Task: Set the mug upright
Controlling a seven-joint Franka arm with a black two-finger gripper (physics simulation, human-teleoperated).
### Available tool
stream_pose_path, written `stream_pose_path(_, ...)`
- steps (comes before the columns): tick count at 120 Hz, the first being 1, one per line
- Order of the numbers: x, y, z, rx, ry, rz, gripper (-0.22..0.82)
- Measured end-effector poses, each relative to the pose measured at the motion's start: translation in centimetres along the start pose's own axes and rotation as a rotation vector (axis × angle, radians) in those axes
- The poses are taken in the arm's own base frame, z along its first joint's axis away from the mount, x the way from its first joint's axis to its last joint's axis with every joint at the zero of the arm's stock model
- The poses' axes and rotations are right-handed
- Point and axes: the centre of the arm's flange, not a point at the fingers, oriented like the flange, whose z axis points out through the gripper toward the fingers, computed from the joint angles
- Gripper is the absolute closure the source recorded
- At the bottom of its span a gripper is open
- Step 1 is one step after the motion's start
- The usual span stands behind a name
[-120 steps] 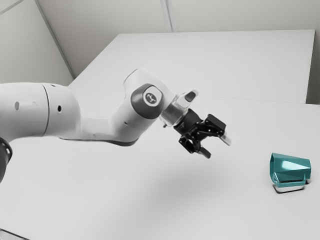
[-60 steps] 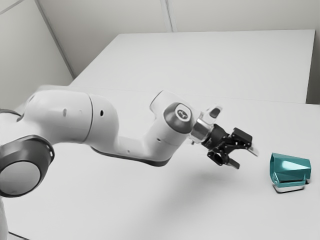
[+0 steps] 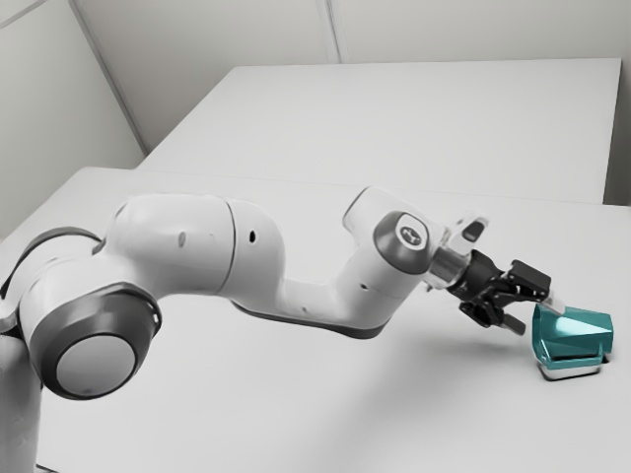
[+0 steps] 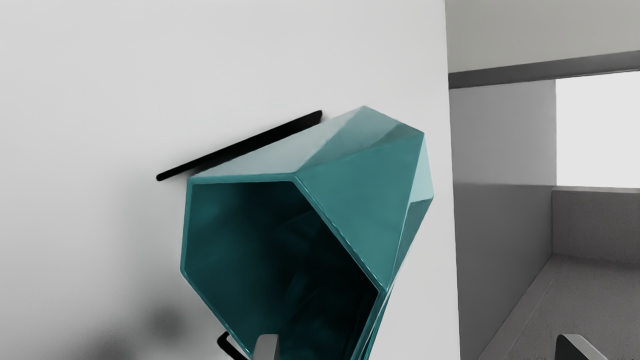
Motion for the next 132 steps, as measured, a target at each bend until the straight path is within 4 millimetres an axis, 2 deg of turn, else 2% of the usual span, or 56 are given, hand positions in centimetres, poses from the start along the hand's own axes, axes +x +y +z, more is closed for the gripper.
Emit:
stream_pose_path(36,0.6,0.0,2.3,-0.01,-0.003,0.038,0.0)
stream_pose_path(108,1.6,0.8,5.2,-0.004,0.036,0.109,0.0)
stream_pose_path(117,1.5,0.6,5.3,0.0,0.038,0.111,0.03)
stream_pose_path(132,1.5,0.6,5.1,0.004,0.043,0.117,0.14)
